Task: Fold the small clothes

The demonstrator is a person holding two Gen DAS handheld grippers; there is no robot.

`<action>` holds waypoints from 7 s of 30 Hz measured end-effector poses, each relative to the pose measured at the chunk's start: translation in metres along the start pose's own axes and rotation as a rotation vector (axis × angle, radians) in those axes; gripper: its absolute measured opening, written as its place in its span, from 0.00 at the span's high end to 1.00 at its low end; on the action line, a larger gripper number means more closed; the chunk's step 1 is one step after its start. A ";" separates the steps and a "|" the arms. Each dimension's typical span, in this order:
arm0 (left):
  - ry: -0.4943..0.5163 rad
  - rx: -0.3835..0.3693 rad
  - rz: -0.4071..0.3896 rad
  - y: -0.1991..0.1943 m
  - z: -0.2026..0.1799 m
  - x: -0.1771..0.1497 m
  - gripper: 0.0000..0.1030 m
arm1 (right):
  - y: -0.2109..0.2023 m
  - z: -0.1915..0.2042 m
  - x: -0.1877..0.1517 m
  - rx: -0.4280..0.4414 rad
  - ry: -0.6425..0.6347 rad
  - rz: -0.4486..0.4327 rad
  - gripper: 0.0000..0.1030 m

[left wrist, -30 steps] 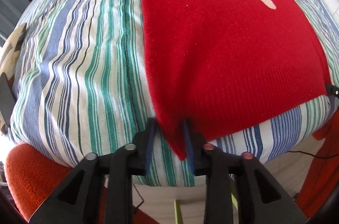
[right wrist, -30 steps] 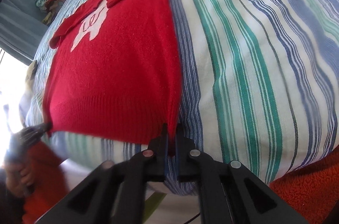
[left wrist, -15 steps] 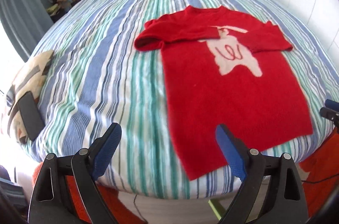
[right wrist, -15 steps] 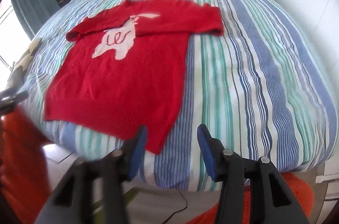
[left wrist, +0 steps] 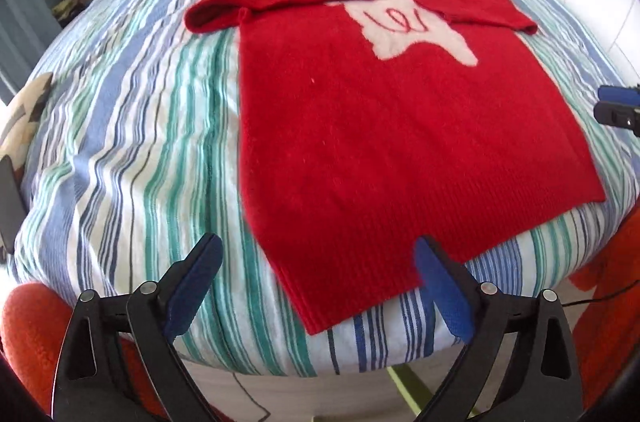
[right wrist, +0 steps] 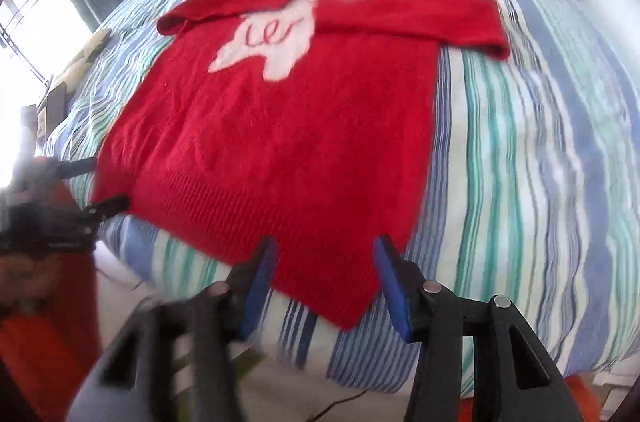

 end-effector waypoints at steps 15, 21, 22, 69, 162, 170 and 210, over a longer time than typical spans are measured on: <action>-0.175 0.109 -0.060 0.007 0.063 0.010 0.06 | 0.141 0.006 0.170 -0.110 -0.309 0.002 0.52; -0.205 0.100 -0.071 0.001 0.070 0.013 0.06 | 0.056 -0.091 0.176 -0.037 0.089 -0.234 0.92; -0.212 0.097 -0.073 0.000 0.071 0.013 0.06 | 0.034 -0.118 0.170 -0.046 0.153 -0.277 0.92; 0.072 0.057 -0.111 -0.017 0.032 0.163 0.03 | -0.066 -0.388 -0.039 -0.293 0.904 -0.508 0.30; 0.149 -0.013 0.077 0.049 -0.032 0.013 0.34 | 0.004 0.013 0.013 0.158 -0.067 -0.165 0.23; 0.179 -0.012 0.049 0.031 -0.029 -0.008 0.34 | 0.051 0.023 -0.055 0.091 -0.093 0.020 0.26; -0.516 0.434 -0.124 0.023 0.197 0.020 0.14 | -0.009 -0.398 0.002 0.027 1.315 -0.479 0.95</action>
Point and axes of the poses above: each gripper's, at about its wrist camera, not at the fingertips, and y roughly the way its jaws point, z to its left, x to its top, the point moved 9 cm from there along y, roughly the way its jaws point, and after that the axes turned 1 degree about x, right-handed, at the moved point
